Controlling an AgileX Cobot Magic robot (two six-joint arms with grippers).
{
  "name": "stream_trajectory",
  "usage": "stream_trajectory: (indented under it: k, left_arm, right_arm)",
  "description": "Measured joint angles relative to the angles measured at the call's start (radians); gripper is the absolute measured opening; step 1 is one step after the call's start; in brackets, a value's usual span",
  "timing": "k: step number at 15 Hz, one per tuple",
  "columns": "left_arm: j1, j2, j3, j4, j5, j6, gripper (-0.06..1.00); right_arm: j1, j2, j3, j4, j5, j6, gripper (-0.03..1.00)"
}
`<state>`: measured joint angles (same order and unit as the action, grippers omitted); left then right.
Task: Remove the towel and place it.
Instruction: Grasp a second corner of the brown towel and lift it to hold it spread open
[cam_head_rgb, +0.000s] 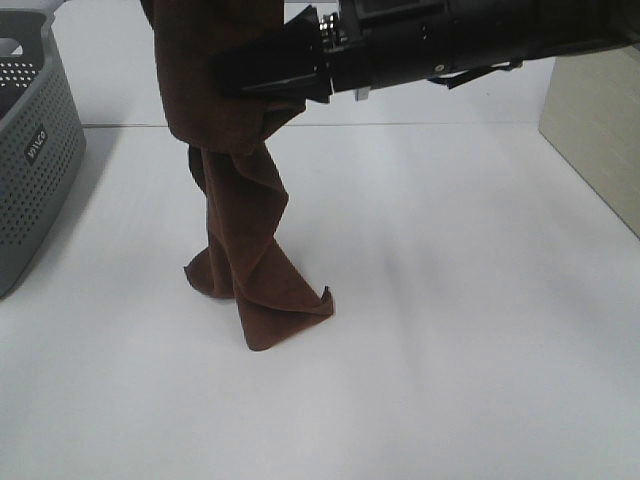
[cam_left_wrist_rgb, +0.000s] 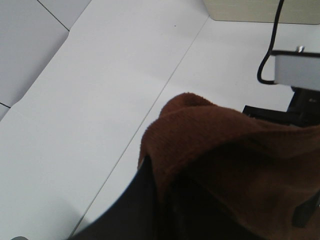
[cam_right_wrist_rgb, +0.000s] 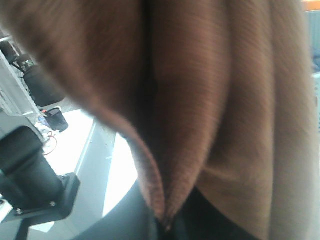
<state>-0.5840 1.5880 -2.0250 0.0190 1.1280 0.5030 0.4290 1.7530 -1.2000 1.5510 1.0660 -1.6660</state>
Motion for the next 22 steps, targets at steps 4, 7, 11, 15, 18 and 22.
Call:
stream_trajectory:
  k: [4,7,11,15,18,22]
  left_arm:
    - [0.000,0.000,0.000,0.000,0.000,-0.026,0.00]
    - [0.000,0.000,0.000,0.004,0.026,-0.071,0.00]
    - [-0.002,0.009,0.000,0.038,0.047,-0.115,0.00]
    - [-0.002,0.070,0.000,0.060,-0.003,-0.137,0.04]
    - [-0.002,0.085,0.000,0.096,-0.064,-0.138,0.05]
    - [-0.002,0.092,0.000,0.143,-0.134,-0.138,0.06]
  right_arm:
    - [0.000,-0.168,-0.099,-0.348,-0.035,0.435,0.01]
    - [0.000,-0.268,-0.238,-0.821,-0.021,0.957,0.01]
    - [0.000,-0.296,-0.427,-1.252,0.130,1.386,0.01]
    - [0.000,-0.256,-0.593,-1.336,0.145,1.435,0.01]
    - [0.000,-0.234,-0.646,-1.357,0.150,1.410,0.01]
    - [0.000,-0.208,-0.650,-1.380,0.152,1.389,0.02]
